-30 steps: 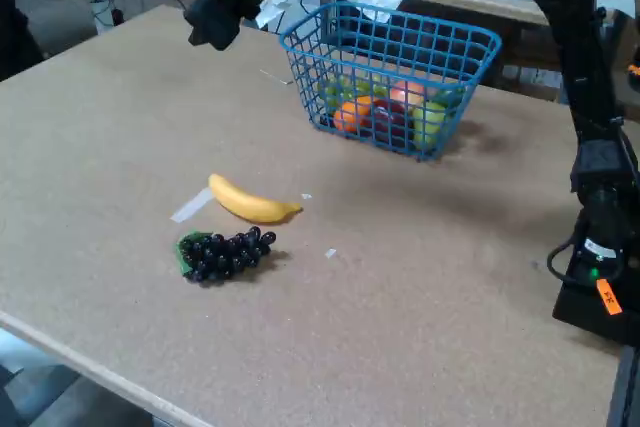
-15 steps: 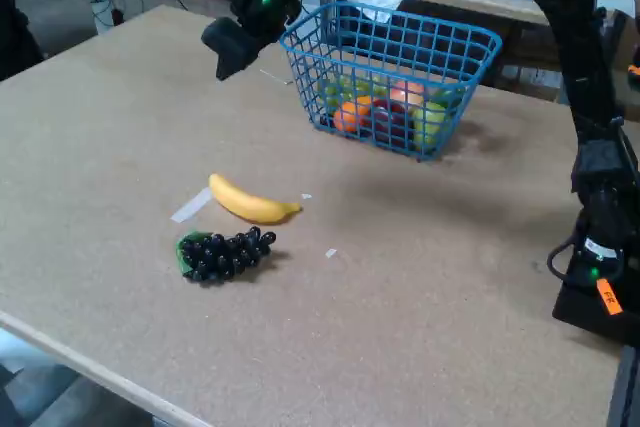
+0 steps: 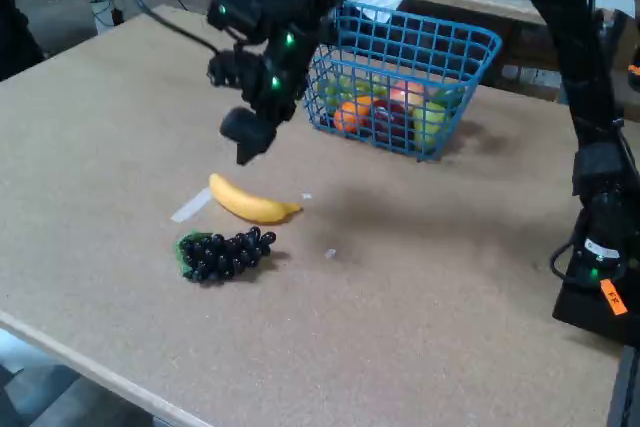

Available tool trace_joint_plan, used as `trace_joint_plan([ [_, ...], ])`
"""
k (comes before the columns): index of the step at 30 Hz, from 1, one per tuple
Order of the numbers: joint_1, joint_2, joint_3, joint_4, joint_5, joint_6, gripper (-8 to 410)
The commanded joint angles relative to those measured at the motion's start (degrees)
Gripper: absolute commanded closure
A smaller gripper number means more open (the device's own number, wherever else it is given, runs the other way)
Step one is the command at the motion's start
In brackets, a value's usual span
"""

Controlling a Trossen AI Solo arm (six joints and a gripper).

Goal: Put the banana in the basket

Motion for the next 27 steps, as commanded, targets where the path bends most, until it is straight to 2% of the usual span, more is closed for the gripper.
trace_joint_plan([
  [1, 0.1, 0.0, -3.4, 4.0, -0.3, 0.4, 133],
  [7, 0.1, 0.0, -6.2, 8.9, -0.2, 0.9, 133],
  [27, -1.2, 1.1, -6.3, 11.3, -0.1, 4.5, 131],
])
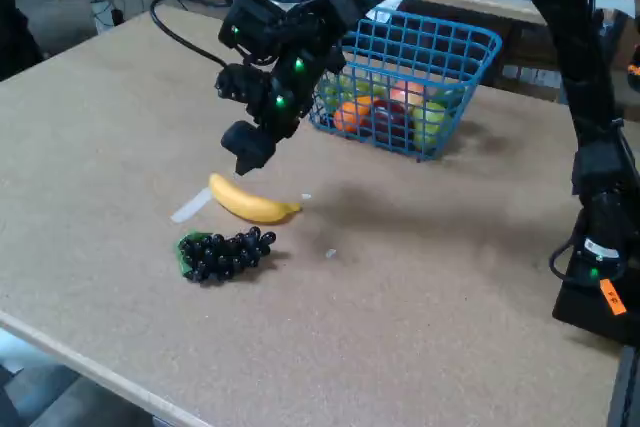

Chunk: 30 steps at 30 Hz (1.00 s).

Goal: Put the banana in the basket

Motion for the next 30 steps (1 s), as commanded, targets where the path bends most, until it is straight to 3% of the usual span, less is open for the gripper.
trace_joint_plan([
  [1, -0.3, 1.7, 0.0, 0.6, -0.2, 0.6, 131],
  [14, -0.3, 8.3, 5.9, 2.0, -0.3, 0.5, 131],
  [30, -0.7, 10.6, 5.8, 1.4, -0.1, 1.0, 131],
])
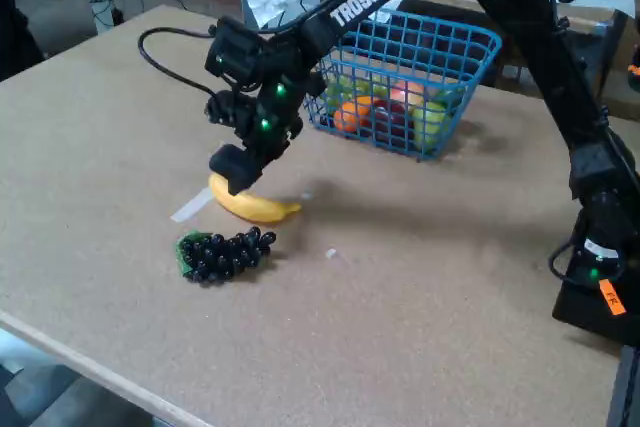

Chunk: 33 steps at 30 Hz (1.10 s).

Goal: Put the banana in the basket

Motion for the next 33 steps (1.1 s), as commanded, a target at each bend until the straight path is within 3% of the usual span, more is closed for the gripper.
trace_joint_plan([
  [1, -0.1, 1.4, 0.0, 0.8, -0.1, 0.0, 131],
  [16, 0.0, 7.0, 0.0, 3.4, -0.7, 0.6, 132],
  [21, 0.0, 6.5, 0.0, 4.8, -0.7, 0.6, 157],
  [26, 0.0, 6.5, 0.0, 5.2, -0.7, 1.2, 229],
  [33, 0.0, 6.5, 0.0, 5.5, -0.5, 1.1, 400],
])
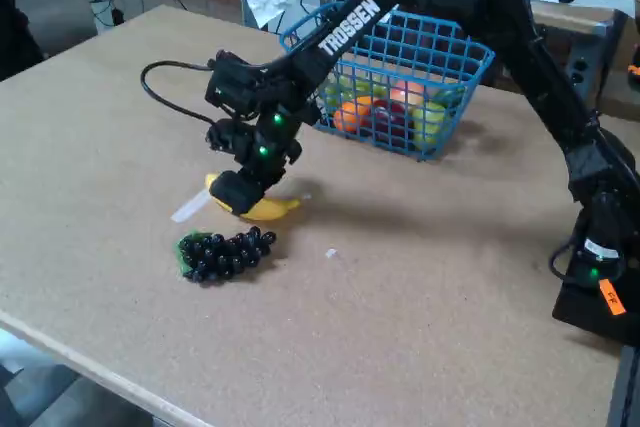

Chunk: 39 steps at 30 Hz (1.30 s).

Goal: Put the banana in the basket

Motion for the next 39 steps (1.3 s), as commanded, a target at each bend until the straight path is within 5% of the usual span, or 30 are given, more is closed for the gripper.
trace_joint_plan([
  [1, 0.0, 0.0, 0.0, 0.1, -0.1, -0.3, 406],
  [12, 0.0, -3.9, 0.9, 1.0, 0.1, -0.3, 403],
  [33, 0.1, -35.6, 1.7, 4.0, 2.1, -3.1, 402],
  [39, 0.1, -43.7, 1.6, 3.9, 9.2, -4.5, 402],
])
